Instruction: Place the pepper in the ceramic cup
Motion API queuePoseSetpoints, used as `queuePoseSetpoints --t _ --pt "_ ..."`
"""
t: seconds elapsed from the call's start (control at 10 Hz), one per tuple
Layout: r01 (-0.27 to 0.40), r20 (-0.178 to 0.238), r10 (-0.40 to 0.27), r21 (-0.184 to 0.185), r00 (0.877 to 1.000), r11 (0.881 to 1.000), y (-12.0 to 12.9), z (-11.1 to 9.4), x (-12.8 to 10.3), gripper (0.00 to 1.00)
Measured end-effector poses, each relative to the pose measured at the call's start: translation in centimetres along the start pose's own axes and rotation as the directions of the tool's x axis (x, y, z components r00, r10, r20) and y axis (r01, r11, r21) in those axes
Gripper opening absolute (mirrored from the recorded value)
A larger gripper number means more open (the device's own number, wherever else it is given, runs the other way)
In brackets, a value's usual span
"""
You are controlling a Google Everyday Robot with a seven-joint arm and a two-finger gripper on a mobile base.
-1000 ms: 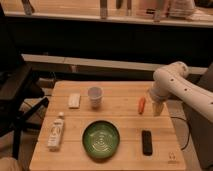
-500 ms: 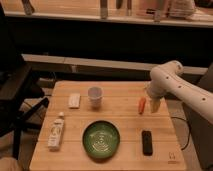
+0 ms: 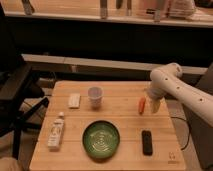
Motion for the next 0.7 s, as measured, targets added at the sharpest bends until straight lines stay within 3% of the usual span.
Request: queuePoseSetpoints --t 0.7 --pt "0.031 0.014 -0.031 -0.016 0.999 0.999 -0.9 4.2 0.8 0.8"
